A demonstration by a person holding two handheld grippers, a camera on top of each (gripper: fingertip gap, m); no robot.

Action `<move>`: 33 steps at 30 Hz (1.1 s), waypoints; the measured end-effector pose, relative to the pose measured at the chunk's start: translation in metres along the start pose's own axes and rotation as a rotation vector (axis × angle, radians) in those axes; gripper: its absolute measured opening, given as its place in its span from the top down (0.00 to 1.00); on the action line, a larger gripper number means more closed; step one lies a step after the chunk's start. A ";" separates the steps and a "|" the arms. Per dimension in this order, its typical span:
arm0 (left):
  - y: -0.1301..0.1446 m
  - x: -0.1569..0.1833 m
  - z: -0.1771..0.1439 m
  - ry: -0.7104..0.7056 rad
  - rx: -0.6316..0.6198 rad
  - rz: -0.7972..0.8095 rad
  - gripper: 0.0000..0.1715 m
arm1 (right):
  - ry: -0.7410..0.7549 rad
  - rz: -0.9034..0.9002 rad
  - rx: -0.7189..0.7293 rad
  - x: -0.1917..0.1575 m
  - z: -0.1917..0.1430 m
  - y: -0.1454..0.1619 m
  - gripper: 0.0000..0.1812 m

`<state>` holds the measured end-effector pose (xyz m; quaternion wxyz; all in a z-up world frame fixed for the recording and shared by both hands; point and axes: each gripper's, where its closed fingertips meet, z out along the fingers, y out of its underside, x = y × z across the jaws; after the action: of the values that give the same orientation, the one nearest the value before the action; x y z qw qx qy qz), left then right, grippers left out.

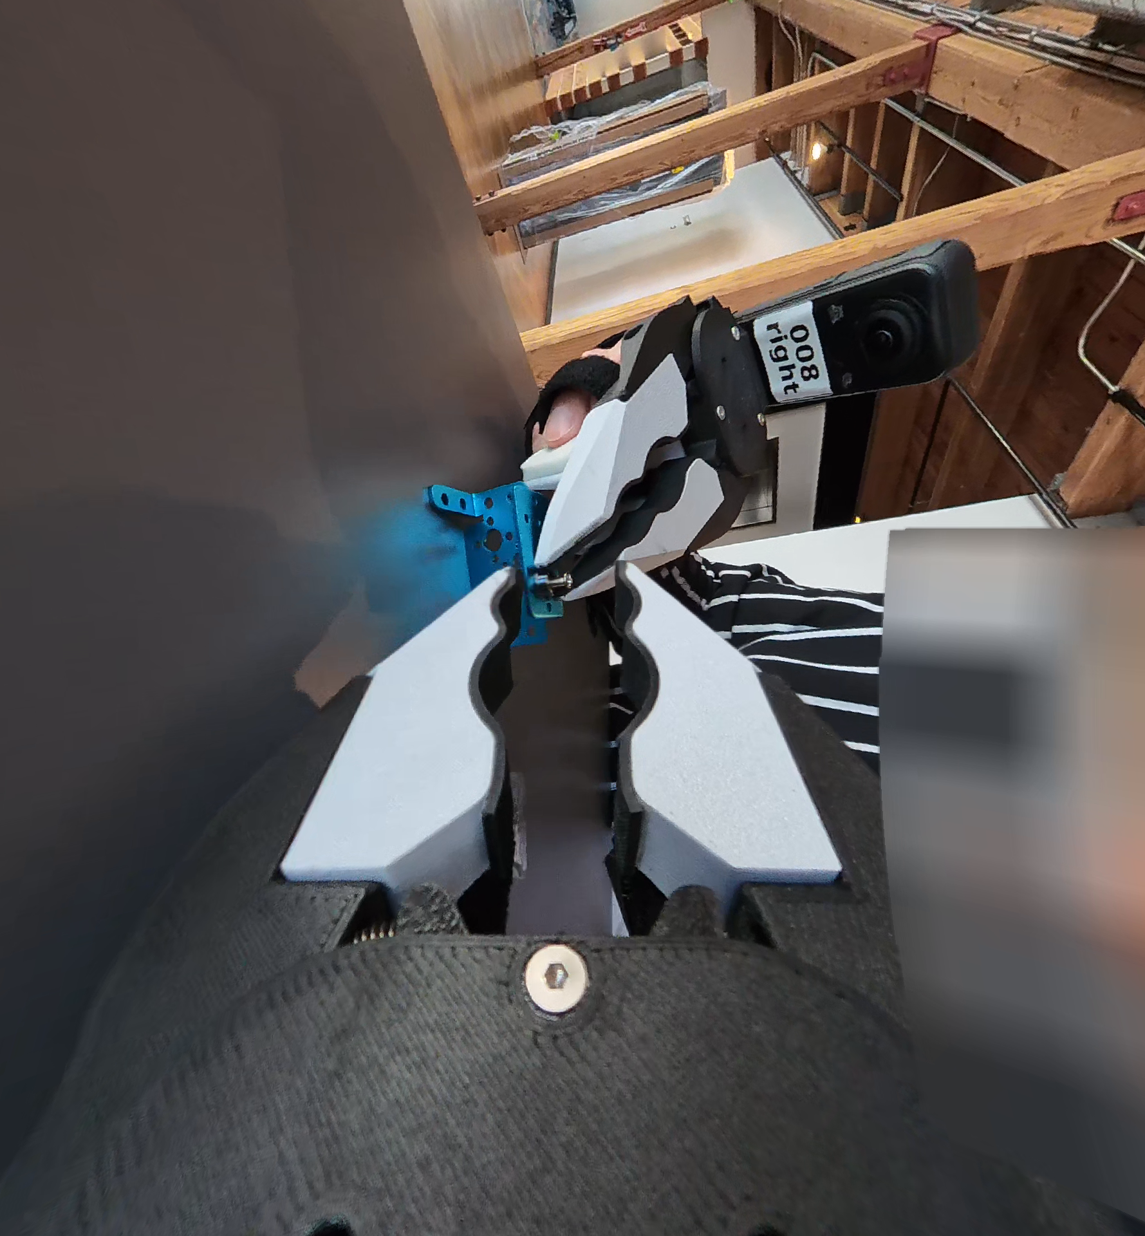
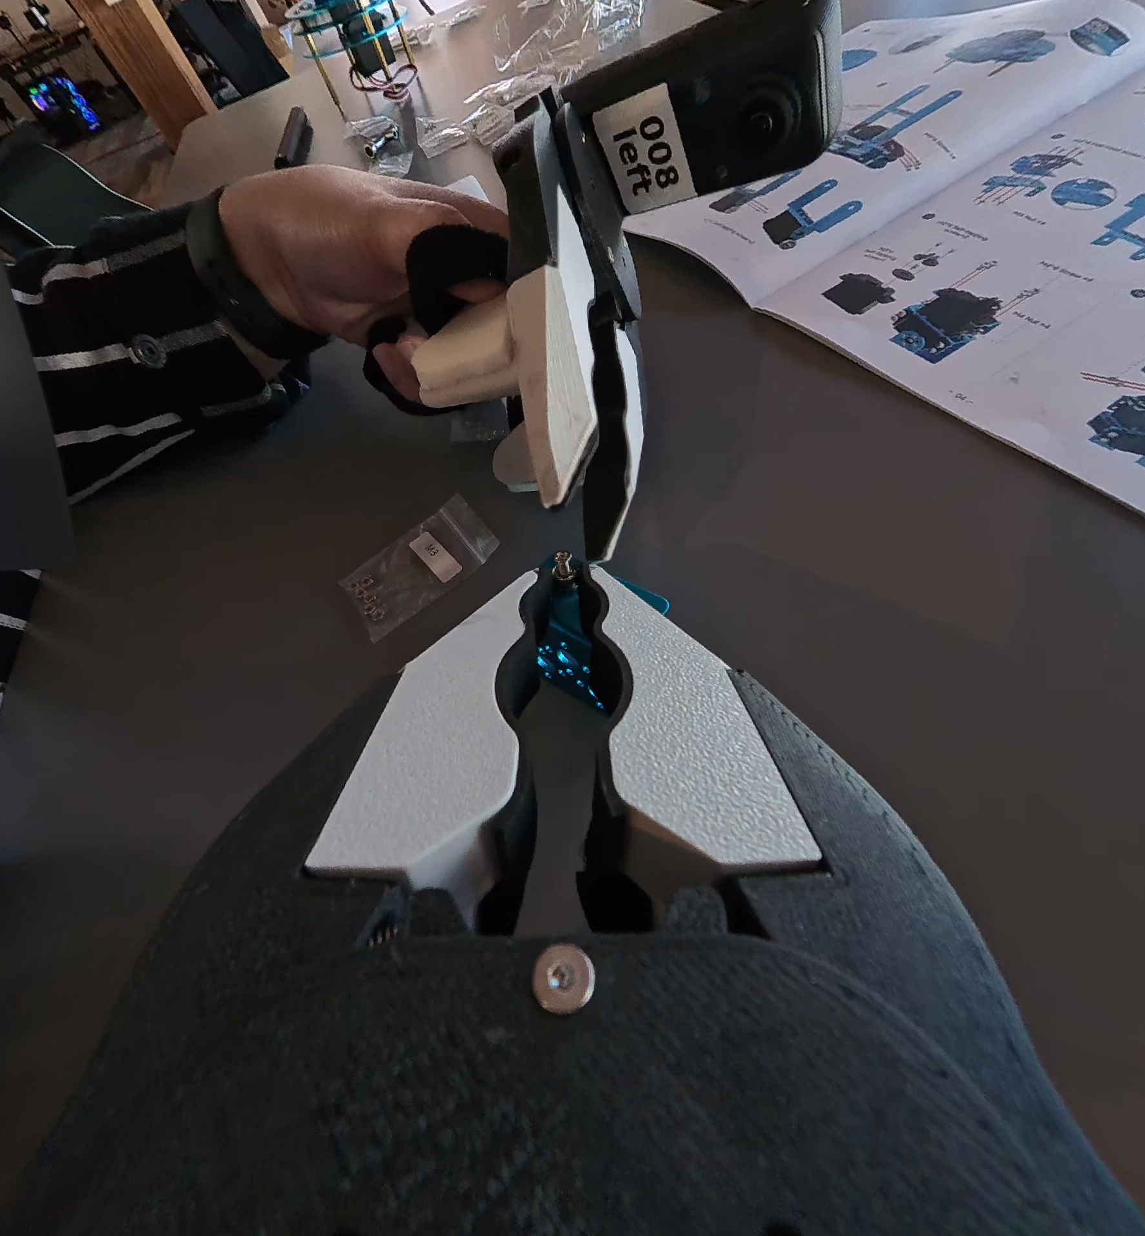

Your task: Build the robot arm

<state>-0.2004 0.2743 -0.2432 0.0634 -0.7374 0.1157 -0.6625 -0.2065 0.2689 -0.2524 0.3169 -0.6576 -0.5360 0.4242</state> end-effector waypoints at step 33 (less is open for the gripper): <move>0.014 -0.005 0.014 -0.006 -0.078 -0.039 0.91 | -0.013 -0.031 -0.015 -0.005 -0.007 0.004 0.96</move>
<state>-0.1882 0.2608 -0.2531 0.0223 -0.7435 0.1268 -0.6563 -0.1987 0.2630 -0.2521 0.3151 -0.6489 -0.5511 0.4194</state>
